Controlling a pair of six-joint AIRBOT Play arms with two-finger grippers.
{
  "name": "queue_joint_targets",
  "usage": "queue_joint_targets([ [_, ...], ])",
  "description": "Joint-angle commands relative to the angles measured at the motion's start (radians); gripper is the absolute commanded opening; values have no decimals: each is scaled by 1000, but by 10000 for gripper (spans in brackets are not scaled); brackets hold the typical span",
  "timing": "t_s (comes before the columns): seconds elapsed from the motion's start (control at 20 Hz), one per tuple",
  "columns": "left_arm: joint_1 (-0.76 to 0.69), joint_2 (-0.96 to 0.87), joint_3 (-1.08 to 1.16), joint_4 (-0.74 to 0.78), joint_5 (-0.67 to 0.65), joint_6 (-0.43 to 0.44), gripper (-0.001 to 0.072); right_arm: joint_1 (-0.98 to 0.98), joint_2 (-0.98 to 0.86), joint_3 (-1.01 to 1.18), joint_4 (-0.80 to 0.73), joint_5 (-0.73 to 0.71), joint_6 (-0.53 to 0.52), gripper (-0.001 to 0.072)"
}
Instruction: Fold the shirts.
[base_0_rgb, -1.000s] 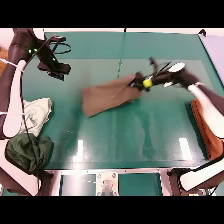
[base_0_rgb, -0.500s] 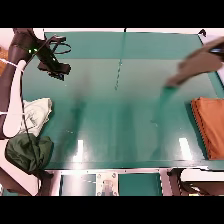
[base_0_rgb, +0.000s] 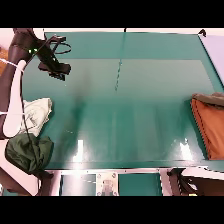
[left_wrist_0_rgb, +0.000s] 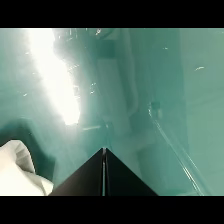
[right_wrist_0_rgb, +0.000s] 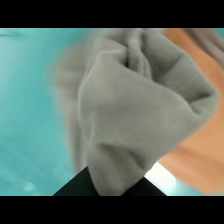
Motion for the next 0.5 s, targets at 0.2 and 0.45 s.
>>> queue_joint_targets([
  [0.2, 0, 1, 1, -10, 0, 0, 20, -28, 87, -344, -422, 85, 61, 22],
  [0.45, 0, 1, 1, -10, 26, -1, 20, -28, 82, -546, -524, -34, 61, 573],
])
